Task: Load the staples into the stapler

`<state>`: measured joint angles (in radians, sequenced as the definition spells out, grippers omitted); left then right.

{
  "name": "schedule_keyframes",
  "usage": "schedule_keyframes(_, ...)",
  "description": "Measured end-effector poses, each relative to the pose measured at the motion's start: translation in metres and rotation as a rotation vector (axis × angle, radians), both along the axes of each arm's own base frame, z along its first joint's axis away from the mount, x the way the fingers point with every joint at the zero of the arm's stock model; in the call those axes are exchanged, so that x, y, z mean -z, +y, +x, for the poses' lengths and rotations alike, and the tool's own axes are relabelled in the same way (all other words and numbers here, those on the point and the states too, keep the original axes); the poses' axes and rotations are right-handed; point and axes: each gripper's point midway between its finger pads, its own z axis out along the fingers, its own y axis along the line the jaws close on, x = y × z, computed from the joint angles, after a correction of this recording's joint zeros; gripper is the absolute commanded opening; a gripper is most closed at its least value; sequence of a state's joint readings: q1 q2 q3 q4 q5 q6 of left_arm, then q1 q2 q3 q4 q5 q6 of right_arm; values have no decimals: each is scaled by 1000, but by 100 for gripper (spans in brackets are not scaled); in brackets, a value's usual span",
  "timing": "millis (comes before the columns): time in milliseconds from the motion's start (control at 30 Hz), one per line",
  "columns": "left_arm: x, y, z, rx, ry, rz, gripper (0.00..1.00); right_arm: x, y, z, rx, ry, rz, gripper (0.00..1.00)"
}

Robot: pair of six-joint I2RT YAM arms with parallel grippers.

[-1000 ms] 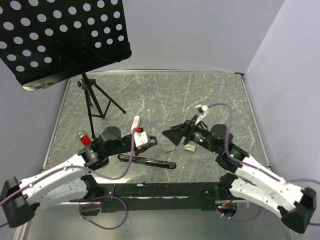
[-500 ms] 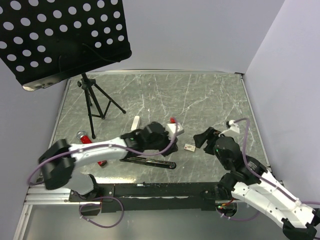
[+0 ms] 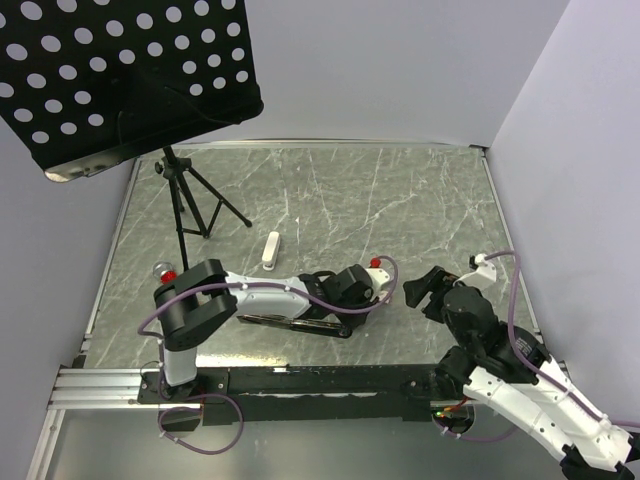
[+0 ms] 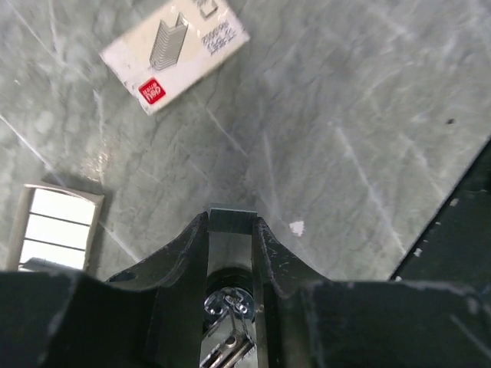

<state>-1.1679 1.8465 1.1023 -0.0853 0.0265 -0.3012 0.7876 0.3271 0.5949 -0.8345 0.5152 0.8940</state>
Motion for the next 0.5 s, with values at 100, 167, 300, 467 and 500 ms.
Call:
schedule_keyframes(100,7,-1,1,-14,3,22,21,-1,-1,-2,1,-3,7,85)
schedule_keyframes(167,7,-4,4,-22,-6,21,25,0,-2,-2,0,-1,7,85)
schedule_keyframes(300,9,-5,4,-28,-23,30,32,0,-1,-2,-2,1,6,85)
schedule_keyframes(467,9,-5,3,-32,-37,37,48,5,1,-2,-9,24,-11,85)
schedule_keyframes(500,9,-6,2,-31,-38,36,49,6,2,-2,-11,29,-14,85)
